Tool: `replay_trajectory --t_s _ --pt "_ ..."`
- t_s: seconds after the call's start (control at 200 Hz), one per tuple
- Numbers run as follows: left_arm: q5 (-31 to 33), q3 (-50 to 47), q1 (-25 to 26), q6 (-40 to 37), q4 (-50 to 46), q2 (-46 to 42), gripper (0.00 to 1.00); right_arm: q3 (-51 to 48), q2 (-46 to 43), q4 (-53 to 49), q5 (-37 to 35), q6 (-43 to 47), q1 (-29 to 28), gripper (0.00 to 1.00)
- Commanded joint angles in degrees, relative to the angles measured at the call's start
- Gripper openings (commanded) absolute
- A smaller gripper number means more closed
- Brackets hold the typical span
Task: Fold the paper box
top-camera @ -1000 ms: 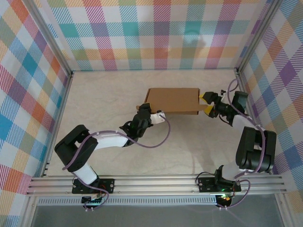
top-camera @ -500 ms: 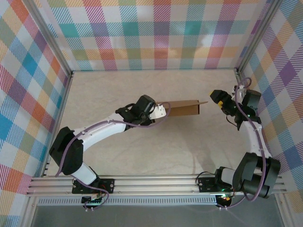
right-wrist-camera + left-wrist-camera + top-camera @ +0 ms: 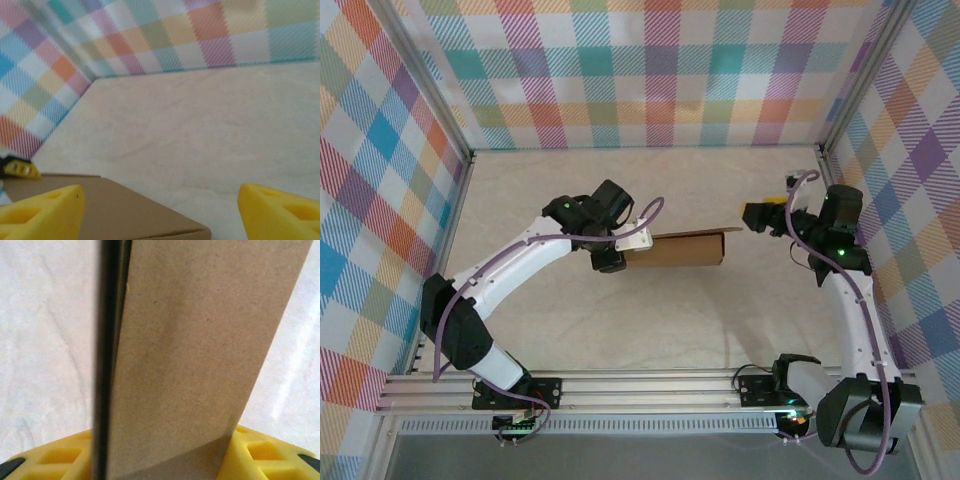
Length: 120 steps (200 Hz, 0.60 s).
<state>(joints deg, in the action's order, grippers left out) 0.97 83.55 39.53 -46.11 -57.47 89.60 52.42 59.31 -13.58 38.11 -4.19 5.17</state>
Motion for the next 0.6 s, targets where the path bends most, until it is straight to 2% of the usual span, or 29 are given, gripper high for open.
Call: replay_trajectory --t_s 0.0,0.09,0.275,0.47,0.595 --pt "-3.61 3.14 -1.26 -1.24 -8.71 -0.29 0.38 5.04 -0.28 -10.46 3.77 15.48 -2.84 0.79" --pt "-4.85 5.16 -2.54 -2.17 -12.2 0.85 0.38 9.19 0.86 -20.06 2.58 27.46 -5.5 0.79" --pt "-6.18 8.17 -4.66 -2.92 -16.32 3.03 0.38 17.52 4.82 -35.74 -2.35 44.55 -9.56 0.77" --pt "-6.1 9.62 -5.6 -4.49 -17.89 7.16 0.38 24.48 11.56 -45.1 -8.13 51.52 -12.77 0.67" --pt "-6.92 10.29 -5.62 -5.24 -17.98 8.22 0.38 26.38 14.21 -46.36 -10.18 53.08 -14.37 0.62"
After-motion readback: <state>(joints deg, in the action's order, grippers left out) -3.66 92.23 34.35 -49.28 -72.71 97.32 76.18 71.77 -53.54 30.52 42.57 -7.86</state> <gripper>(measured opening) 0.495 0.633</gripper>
